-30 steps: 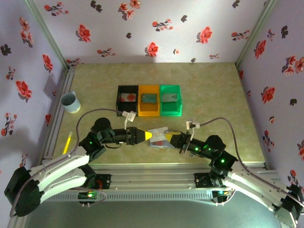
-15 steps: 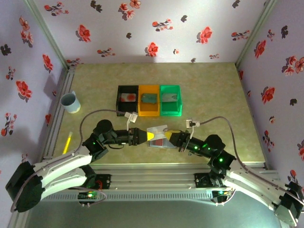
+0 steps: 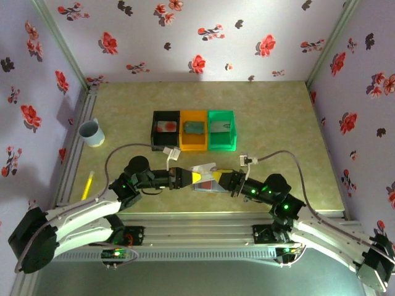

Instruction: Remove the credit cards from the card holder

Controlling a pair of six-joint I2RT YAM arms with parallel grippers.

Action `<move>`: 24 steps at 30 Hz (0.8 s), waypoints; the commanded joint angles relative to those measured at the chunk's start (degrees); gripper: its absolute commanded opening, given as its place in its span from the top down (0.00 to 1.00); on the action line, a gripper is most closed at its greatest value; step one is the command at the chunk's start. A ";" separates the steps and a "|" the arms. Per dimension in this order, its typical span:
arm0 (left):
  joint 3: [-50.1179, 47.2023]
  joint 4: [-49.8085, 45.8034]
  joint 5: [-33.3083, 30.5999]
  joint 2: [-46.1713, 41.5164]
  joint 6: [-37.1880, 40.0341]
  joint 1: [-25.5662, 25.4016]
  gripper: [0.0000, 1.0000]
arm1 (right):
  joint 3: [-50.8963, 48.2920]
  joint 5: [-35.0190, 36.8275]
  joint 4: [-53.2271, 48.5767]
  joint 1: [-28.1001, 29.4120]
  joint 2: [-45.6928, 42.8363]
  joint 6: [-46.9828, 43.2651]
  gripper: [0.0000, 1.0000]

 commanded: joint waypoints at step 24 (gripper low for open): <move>14.77 -40.75 13.09 -1.78 22.34 2.31 1.00 | 0.82 -16.02 -0.88 -0.12 1.10 -1.62 0.62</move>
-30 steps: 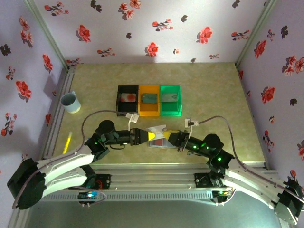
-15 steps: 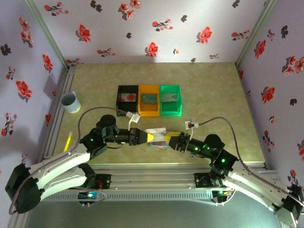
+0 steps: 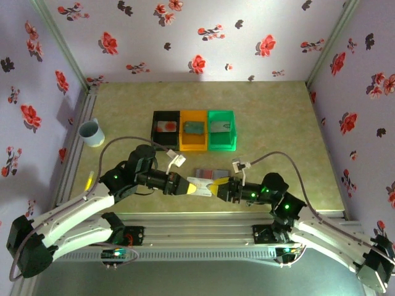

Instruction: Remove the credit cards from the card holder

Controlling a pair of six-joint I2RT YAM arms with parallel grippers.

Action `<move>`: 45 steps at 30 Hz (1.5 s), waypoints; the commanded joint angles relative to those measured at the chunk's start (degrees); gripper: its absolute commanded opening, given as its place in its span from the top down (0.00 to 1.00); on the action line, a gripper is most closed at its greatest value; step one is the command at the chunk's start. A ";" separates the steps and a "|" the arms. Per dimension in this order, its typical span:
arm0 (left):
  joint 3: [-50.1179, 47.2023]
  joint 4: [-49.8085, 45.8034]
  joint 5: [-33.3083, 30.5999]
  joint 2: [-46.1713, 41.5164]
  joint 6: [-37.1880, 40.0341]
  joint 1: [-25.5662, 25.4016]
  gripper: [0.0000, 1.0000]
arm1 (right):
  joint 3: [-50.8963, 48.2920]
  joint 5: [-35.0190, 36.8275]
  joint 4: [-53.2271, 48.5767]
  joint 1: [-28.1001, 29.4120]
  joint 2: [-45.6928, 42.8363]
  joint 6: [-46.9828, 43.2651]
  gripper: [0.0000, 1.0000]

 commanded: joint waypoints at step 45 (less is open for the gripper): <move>25.39 -34.87 -43.30 -4.75 24.24 11.44 0.00 | 16.98 1.23 -30.01 -17.42 -0.10 -11.29 1.00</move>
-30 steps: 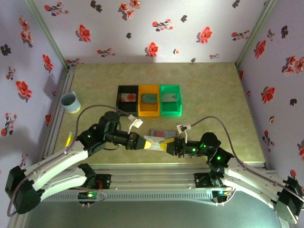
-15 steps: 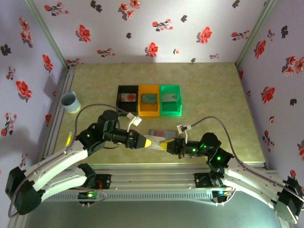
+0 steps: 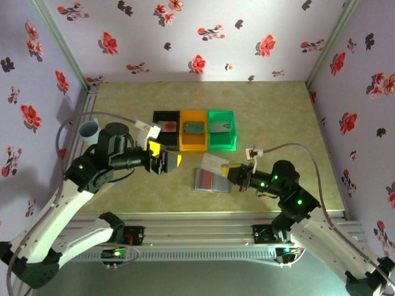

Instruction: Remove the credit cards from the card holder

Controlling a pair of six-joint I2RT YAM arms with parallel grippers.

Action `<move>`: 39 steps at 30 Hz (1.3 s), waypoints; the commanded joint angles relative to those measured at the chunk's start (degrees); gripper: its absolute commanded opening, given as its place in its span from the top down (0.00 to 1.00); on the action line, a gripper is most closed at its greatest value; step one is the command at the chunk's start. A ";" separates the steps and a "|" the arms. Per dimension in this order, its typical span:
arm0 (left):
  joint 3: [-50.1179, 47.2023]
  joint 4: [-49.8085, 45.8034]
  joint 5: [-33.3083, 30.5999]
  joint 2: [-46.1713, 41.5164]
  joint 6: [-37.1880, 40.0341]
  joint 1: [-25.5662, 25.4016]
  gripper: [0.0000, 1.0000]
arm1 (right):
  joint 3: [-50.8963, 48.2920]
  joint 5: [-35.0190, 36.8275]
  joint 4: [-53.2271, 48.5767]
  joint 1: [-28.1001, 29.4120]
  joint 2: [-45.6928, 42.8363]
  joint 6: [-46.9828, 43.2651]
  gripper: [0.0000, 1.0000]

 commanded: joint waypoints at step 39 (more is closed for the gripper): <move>-18.42 6.03 -48.19 -10.42 5.01 2.96 0.00 | 62.96 -0.35 -37.83 -22.39 79.12 -19.17 1.00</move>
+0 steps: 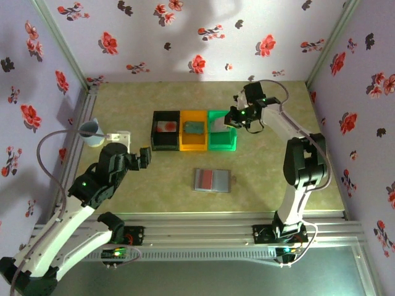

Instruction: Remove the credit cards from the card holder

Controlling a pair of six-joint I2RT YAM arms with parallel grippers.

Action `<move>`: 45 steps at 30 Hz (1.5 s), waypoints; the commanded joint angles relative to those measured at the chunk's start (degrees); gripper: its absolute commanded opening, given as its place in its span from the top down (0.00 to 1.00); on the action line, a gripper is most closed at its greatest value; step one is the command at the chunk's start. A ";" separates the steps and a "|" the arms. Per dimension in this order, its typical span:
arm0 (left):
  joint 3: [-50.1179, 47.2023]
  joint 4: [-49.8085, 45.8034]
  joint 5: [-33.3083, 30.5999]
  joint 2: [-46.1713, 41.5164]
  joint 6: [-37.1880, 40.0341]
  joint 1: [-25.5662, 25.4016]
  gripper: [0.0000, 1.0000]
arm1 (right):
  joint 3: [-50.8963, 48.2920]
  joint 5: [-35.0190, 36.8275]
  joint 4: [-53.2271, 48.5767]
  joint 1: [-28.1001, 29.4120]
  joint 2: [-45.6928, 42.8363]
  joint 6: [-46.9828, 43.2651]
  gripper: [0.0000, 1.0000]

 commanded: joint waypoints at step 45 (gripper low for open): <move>-1.09 2.81 -2.91 1.34 2.88 0.53 0.00 | 22.78 -3.51 -11.49 -0.90 22.08 -4.59 1.00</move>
